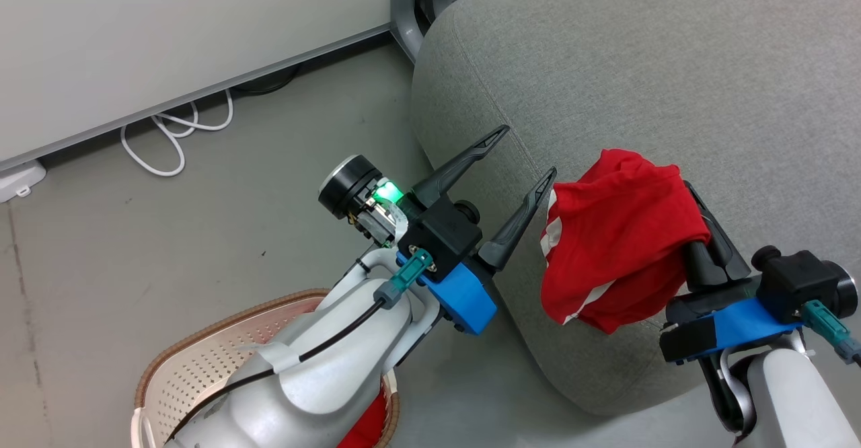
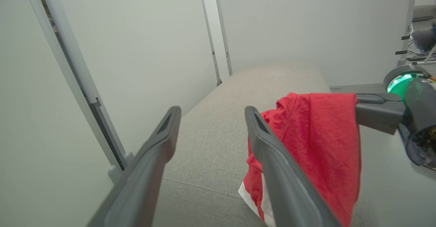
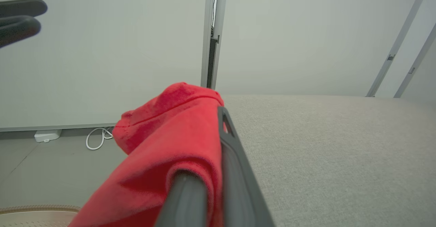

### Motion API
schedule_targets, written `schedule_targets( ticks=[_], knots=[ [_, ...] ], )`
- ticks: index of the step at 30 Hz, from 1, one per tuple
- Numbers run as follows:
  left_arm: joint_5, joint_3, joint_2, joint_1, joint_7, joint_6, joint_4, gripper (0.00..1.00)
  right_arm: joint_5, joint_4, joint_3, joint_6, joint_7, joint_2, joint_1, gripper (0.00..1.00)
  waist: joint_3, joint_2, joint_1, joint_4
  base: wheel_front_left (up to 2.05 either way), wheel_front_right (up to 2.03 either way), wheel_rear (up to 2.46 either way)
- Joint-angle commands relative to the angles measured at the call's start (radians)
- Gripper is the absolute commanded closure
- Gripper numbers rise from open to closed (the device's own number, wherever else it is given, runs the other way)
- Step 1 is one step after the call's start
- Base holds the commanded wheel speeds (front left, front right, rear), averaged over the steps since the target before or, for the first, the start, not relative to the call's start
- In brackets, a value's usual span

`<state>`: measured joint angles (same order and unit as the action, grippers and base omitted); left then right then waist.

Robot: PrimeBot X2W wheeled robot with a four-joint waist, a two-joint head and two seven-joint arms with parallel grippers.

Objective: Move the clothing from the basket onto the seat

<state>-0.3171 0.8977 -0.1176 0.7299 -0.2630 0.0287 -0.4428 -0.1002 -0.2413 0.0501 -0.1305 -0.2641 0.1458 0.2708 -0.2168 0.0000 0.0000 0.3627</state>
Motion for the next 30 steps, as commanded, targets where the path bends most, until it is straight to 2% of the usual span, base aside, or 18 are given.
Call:
schedule_targets(
  ticks=[1, 7, 15, 24, 30],
  knots=[
    [0.005, -0.001, 0.000, 0.010, -0.003, 0.003, -0.006, 0.00, -0.004, 0.010, -0.006, 0.000, -0.001, -0.007, -0.019, 1.00, -0.003, 0.0000, 0.0000, 0.007, 0.00, 0.00, 0.00],
    [0.013, -0.009, 0.003, 0.014, -0.003, 0.006, -0.007, 0.00, -0.016, 0.065, -0.026, 0.000, -0.001, -0.013, 0.014, 1.00, -0.012, 0.0000, 0.0000, 0.014, 0.00, 0.00, 0.00],
    [0.035, -0.016, 0.003, 0.039, -0.003, -0.003, -0.001, 0.00, -0.029, 0.128, -0.117, 0.000, -0.001, 0.036, 0.184, 1.00, -0.074, 0.0000, 0.0000, -0.010, 0.00, 0.00, 0.00],
    [0.070, -0.007, -0.005, 0.111, 0.007, -0.015, 0.010, 0.00, -0.036, 0.163, -0.253, 0.000, -0.001, 0.164, 0.460, 1.00, -0.241, 0.0000, 0.0000, -0.062, 0.00, 0.00, 0.00],
    [0.094, -0.007, -0.014, 0.169, 0.019, -0.029, 0.028, 0.00, -0.066, 0.112, -0.370, 0.000, 0.000, 0.253, 0.621, 1.00, -0.365, 0.0000, 0.0000, -0.093, 0.00, 0.00, 0.00]
  ],
)
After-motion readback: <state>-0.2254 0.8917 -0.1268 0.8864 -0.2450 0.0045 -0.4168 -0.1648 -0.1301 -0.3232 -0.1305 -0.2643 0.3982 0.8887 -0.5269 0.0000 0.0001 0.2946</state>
